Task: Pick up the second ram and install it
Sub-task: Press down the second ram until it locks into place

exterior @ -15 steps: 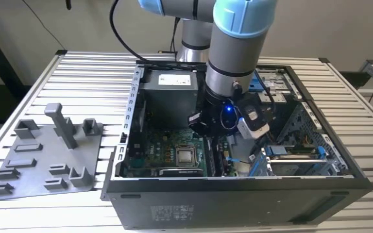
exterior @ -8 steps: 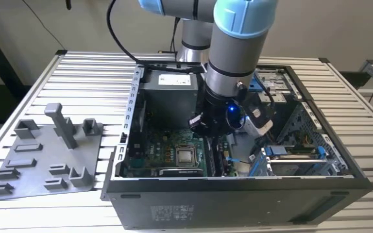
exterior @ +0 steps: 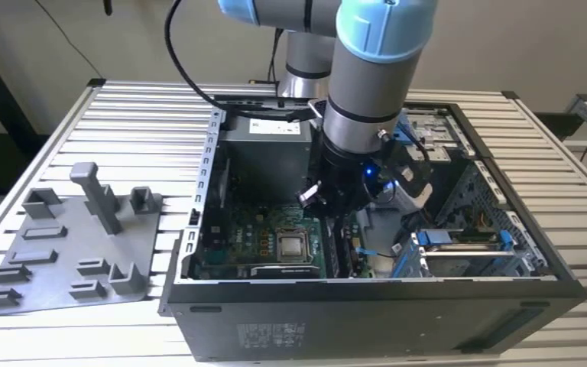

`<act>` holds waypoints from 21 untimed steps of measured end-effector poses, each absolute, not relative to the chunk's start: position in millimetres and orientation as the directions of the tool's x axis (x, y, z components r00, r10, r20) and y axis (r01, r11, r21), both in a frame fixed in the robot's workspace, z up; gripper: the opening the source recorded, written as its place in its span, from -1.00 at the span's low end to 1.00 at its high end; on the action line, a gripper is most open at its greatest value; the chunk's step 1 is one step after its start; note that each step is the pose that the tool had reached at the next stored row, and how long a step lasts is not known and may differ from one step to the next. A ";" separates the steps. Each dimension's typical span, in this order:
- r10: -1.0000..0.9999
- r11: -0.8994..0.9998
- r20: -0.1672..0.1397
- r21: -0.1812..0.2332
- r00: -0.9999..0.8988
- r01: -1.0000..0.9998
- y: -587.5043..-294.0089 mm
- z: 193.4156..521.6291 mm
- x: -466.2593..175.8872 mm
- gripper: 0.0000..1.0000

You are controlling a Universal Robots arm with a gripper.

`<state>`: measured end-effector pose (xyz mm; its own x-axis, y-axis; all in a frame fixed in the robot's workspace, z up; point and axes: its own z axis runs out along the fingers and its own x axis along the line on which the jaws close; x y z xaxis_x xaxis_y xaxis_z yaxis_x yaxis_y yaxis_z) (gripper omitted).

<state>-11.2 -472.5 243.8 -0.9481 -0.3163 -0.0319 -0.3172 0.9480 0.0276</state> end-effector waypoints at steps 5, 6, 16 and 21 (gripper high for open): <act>-0.398 0.916 -0.035 0.026 -0.917 -0.399 -472.4 242.9 -11.2 -0.79; -0.415 0.909 -0.036 0.026 -0.909 -0.416 -472.4 242.7 -11.2 -0.79; -0.566 0.823 -0.036 0.026 -0.824 -0.567 -472.4 242.6 -11.2 -0.79; -0.595 0.802 -0.036 0.026 -0.803 -0.596 -472.5 242.4 -11.0 -0.79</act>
